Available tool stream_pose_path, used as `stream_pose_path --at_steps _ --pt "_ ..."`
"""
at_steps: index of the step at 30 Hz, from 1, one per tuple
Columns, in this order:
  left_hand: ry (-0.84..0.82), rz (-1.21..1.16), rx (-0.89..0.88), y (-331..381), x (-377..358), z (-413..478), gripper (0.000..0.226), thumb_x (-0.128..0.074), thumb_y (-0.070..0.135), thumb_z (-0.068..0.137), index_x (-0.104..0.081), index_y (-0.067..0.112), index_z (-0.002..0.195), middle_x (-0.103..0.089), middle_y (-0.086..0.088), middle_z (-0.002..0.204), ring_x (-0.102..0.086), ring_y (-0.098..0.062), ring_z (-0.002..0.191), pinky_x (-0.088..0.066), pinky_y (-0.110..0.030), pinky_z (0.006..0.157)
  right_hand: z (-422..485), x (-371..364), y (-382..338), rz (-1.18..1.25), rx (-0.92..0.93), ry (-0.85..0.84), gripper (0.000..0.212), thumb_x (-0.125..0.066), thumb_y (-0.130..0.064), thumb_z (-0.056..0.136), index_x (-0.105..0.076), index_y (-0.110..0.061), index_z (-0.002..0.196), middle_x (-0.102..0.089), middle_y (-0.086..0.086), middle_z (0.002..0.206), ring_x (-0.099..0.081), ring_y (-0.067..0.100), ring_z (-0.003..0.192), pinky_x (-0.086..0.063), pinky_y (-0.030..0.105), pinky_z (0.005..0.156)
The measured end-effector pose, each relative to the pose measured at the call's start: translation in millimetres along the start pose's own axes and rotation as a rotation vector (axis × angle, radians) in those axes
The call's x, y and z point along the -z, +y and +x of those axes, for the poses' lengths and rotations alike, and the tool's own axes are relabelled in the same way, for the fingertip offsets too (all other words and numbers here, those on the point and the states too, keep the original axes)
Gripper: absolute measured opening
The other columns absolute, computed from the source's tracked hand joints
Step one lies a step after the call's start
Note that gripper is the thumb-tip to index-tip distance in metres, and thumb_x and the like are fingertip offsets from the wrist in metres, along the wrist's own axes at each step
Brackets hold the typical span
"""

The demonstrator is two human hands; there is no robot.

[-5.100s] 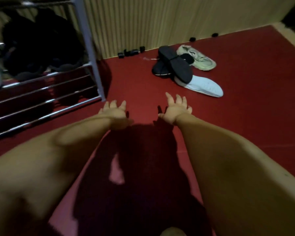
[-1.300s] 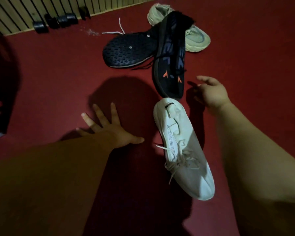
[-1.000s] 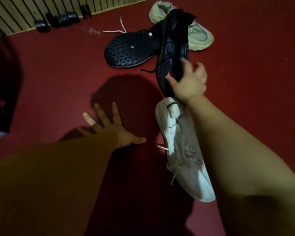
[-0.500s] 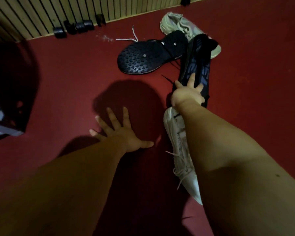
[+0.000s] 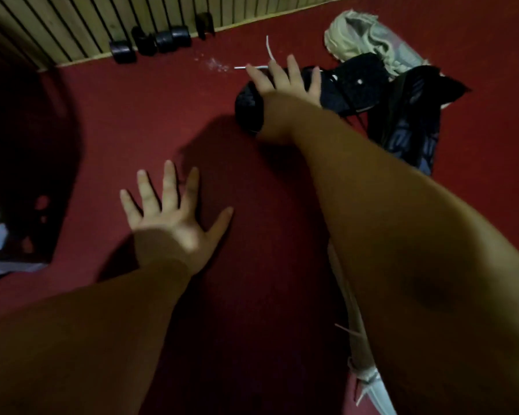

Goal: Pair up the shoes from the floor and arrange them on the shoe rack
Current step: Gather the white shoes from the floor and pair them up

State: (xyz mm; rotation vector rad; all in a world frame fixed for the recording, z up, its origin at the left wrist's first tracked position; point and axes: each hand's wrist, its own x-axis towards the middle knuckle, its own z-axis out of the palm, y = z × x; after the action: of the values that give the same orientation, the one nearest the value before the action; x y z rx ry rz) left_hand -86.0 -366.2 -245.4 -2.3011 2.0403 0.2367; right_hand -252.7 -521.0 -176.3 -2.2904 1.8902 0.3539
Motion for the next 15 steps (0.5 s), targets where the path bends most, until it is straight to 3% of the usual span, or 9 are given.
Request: stream_pose_path --at_steps 3,6,9,15 --pt "-0.002 0.018 0.005 1 -1 0 0.088 -0.005 0.081 0.075 -0.003 0.036 0.15 0.002 0.001 0.16 0.006 -0.035 0.145 0.005 -0.056 0.114 25 14 -6 -0.12 0.004 -0.116 0.103 -0.07 -0.036 0.08 0.006 -0.03 0.149 0.005 0.009 0.159 0.013 0.031 0.144 0.009 0.062 0.111" --pt "-0.001 0.033 0.009 1 0 0 0.089 -0.005 0.081 0.075 -0.005 0.035 0.15 0.001 0.0 0.16 0.004 -0.035 0.145 0.003 -0.056 0.114 28 19 -9 -0.156 0.015 -0.126 0.103 -0.076 -0.048 0.07 -0.014 -0.025 0.149 -0.013 0.012 0.155 -0.008 0.035 0.143 0.003 0.062 0.112" --pt "0.008 0.028 0.008 1 -1 0 0.088 -0.007 0.081 0.075 -0.01 0.034 0.15 -0.003 -0.001 0.16 0.002 -0.036 0.145 0.002 -0.057 0.114 16 12 -12 -0.149 0.03 0.003 0.093 -0.077 -0.042 0.07 -0.026 -0.023 0.145 -0.019 0.012 0.152 -0.017 0.036 0.139 0.0 0.059 0.113" --pt "0.038 -0.011 -0.004 1 -2 -1 0.088 -0.011 0.082 0.077 -0.014 0.032 0.15 -0.008 -0.003 0.159 -0.001 -0.037 0.145 0.002 -0.057 0.114 -37 -23 -1 -0.078 0.039 0.316 0.069 -0.064 -0.029 0.082 -0.033 -0.023 0.142 -0.023 0.011 0.151 -0.01 0.033 0.144 0.005 0.059 0.111"
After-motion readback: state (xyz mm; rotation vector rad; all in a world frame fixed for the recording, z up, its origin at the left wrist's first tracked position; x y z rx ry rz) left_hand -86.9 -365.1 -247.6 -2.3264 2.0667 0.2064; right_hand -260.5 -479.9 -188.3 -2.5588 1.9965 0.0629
